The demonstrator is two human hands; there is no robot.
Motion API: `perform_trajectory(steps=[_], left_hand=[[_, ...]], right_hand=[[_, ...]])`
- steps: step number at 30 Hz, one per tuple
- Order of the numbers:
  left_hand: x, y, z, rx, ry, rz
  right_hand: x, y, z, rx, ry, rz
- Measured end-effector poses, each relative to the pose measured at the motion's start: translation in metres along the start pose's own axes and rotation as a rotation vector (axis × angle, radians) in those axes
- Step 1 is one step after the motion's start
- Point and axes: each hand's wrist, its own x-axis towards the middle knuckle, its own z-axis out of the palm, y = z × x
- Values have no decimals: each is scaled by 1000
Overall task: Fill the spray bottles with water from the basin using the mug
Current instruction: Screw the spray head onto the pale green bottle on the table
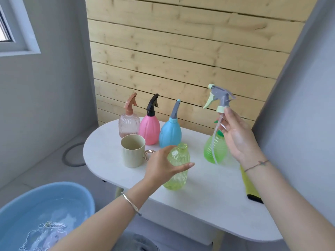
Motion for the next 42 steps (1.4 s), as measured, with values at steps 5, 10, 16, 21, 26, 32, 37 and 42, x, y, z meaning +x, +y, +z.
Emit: perform_trajectory(steps=[5, 10, 16, 21, 26, 32, 37, 42], left_hand=[[6, 4, 10, 4, -13, 5], [6, 4, 12, 16, -16, 9], [6, 2, 15, 4, 6, 8], [5, 1, 16, 14, 20, 13], [6, 1, 16, 25, 23, 5], [5, 0, 17, 18, 22, 7], [6, 2, 15, 42, -12, 26], [12, -2, 9, -1, -172, 65]], right_hand=[[3, -33, 20, 229, -27, -23], [4, -39, 41, 344, -40, -20], [4, -45, 57, 410, -43, -59], [7, -37, 67, 417, -47, -70], [4, -23, 63, 335, -53, -132], [-2, -5, 49, 81, -201, -206], [-20, 10, 22, -401, -395, -120], [-18, 14, 1, -760, -533, -59]])
